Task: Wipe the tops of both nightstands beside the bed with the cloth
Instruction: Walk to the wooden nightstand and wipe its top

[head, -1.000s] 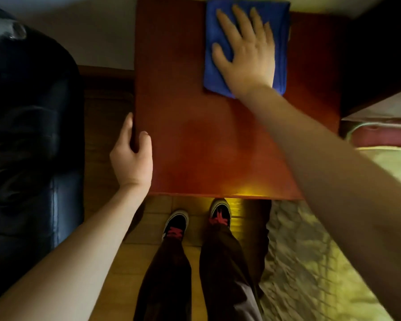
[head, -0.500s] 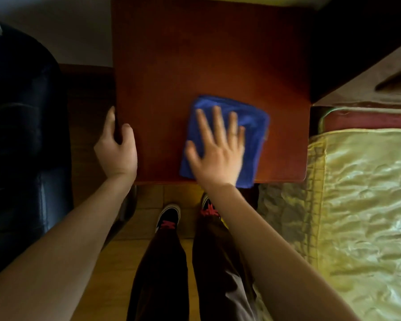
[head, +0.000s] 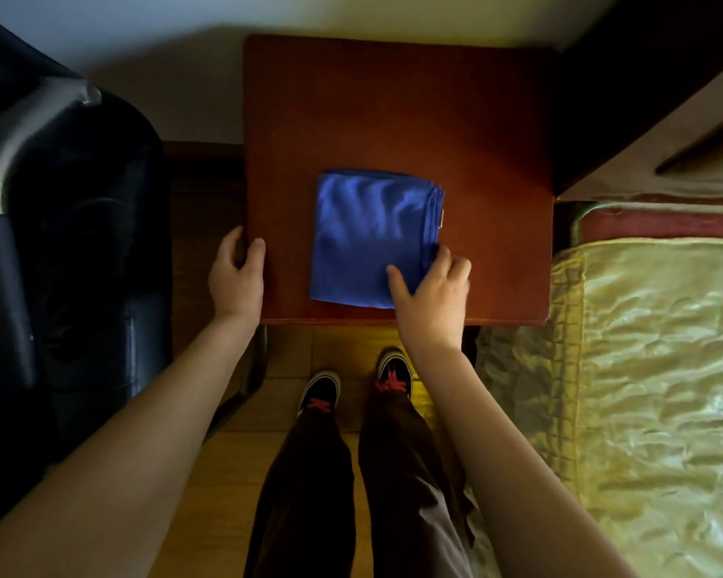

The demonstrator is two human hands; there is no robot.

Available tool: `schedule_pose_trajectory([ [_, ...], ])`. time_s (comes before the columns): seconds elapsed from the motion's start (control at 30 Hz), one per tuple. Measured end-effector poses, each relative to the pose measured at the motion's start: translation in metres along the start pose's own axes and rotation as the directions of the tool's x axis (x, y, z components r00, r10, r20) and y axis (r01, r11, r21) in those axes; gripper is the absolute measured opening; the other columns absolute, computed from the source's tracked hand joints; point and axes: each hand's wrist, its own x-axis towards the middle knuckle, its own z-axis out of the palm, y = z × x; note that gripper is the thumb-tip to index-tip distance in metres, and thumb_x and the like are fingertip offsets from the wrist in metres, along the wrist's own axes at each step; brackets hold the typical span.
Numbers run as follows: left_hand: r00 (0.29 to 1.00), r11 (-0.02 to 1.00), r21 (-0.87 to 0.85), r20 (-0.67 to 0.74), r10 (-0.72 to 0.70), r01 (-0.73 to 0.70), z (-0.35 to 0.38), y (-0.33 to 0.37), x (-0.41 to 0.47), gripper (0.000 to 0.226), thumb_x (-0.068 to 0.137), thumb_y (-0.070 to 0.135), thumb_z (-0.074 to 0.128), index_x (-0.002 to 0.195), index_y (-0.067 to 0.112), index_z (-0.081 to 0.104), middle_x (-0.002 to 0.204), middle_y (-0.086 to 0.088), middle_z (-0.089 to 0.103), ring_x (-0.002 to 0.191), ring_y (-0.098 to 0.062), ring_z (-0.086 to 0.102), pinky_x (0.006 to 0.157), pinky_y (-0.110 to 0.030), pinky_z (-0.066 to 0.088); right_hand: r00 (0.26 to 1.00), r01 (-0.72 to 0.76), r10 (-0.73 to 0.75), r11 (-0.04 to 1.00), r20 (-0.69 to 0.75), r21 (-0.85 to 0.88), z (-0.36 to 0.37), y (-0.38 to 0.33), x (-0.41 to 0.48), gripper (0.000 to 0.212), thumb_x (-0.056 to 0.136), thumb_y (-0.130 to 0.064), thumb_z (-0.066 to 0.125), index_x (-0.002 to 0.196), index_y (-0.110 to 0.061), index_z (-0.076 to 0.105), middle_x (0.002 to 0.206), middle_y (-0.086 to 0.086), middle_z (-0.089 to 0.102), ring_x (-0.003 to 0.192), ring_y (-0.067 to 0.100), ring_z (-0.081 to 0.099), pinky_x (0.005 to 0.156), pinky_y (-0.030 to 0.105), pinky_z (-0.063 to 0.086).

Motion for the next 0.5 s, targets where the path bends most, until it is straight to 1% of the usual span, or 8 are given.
schedule_pose_trajectory([
  [0.07,0.999,1.000,0.013,0.020,-0.026,0.026,-0.002,0.000,-0.006,0.052,0.096,0.034,0.052,0.146,0.027,0.039,0.143,-0.001,0.050,0.122,-0.013,0.050,0.097,-0.030,0.045,0.995,-0.099,0.090,0.974,0.052,0.204,-0.002,-0.013,0.002,0.068,0.087,-0.042,0.066,0.132,0.000,0.037,0.127,0.015,0.047,0.108,0.028,0.050,0.091,0.035,0.047],
  [0.1,0.999,0.999,0.026,0.039,-0.037,0.036,-0.004,0.002,-0.011,0.054,0.096,0.030,0.053,0.147,0.027,0.037,0.144,-0.001,0.050,0.126,-0.016,0.051,0.101,-0.034,0.045,0.976,-0.209,0.179,0.925,0.120,0.319,-0.006,-0.018,0.005,0.056,0.085,-0.036,0.070,0.120,-0.002,0.043,0.118,0.012,0.052,0.098,0.025,0.053,0.082,0.033,0.047],
  [0.17,0.994,0.996,0.070,0.081,-0.068,0.062,-0.010,0.008,-0.022,0.057,0.094,0.025,0.054,0.148,0.024,0.036,0.144,-0.004,0.051,0.127,-0.023,0.052,0.103,-0.038,0.046,0.888,-0.453,0.320,0.728,0.329,0.514,-0.017,-0.027,0.010,0.037,0.083,-0.030,0.074,0.098,-0.006,0.050,0.105,0.009,0.060,0.088,0.025,0.059,0.071,0.034,0.050],
  [0.2,0.992,0.993,0.086,0.096,-0.088,0.080,-0.016,0.016,-0.032,0.057,0.094,0.023,0.055,0.148,0.020,0.036,0.142,-0.007,0.052,0.125,-0.025,0.054,0.099,-0.036,0.046,0.858,-0.509,0.318,0.630,0.404,0.586,-0.027,-0.033,0.008,0.029,0.082,-0.028,0.074,0.091,-0.008,0.055,0.103,0.010,0.064,0.087,0.027,0.063,0.070,0.036,0.053],
  [0.23,0.989,0.990,0.100,0.102,-0.109,0.098,-0.024,0.027,-0.043,0.056,0.094,0.023,0.055,0.147,0.017,0.037,0.140,-0.009,0.053,0.121,-0.024,0.056,0.093,-0.032,0.046,0.860,-0.505,0.285,0.595,0.424,0.625,-0.039,-0.042,0.003,0.023,0.082,-0.026,0.073,0.087,-0.010,0.058,0.102,0.012,0.067,0.087,0.029,0.065,0.069,0.037,0.055],
  [0.33,0.988,0.989,0.142,0.140,-0.067,0.047,-0.058,0.076,-0.091,0.048,0.096,0.022,0.054,0.142,0.010,0.044,0.130,-0.008,0.056,0.105,-0.013,0.053,0.082,-0.021,0.039,0.926,-0.354,0.155,0.672,0.344,0.651,-0.099,-0.072,-0.026,0.016,0.086,-0.023,0.070,0.093,-0.011,0.062,0.099,0.010,0.069,0.090,0.027,0.067,0.081,0.039,0.056],
  [0.43,0.968,0.976,0.167,0.230,0.100,-0.140,-0.105,0.132,-0.148,0.040,0.097,0.024,0.052,0.135,0.011,0.052,0.122,-0.003,0.060,0.104,-0.008,0.053,0.068,-0.002,0.040,0.962,-0.229,0.065,0.719,0.265,0.656,-0.171,-0.092,-0.072,0.014,0.087,-0.024,0.069,0.089,-0.012,0.063,0.092,0.008,0.069,0.089,0.028,0.068,0.086,0.045,0.056],
  [0.5,0.933,0.946,0.174,0.286,0.217,-0.273,-0.140,0.166,-0.188,0.038,0.098,0.028,0.050,0.133,0.014,0.055,0.121,0.000,0.061,0.106,-0.006,0.054,0.074,-0.001,0.041,0.980,-0.147,0.015,0.734,0.200,0.663,-0.218,-0.094,-0.110,0.011,0.086,-0.025,0.071,0.082,-0.017,0.064,0.086,0.005,0.070,0.087,0.028,0.069,0.083,0.045,0.056],
])
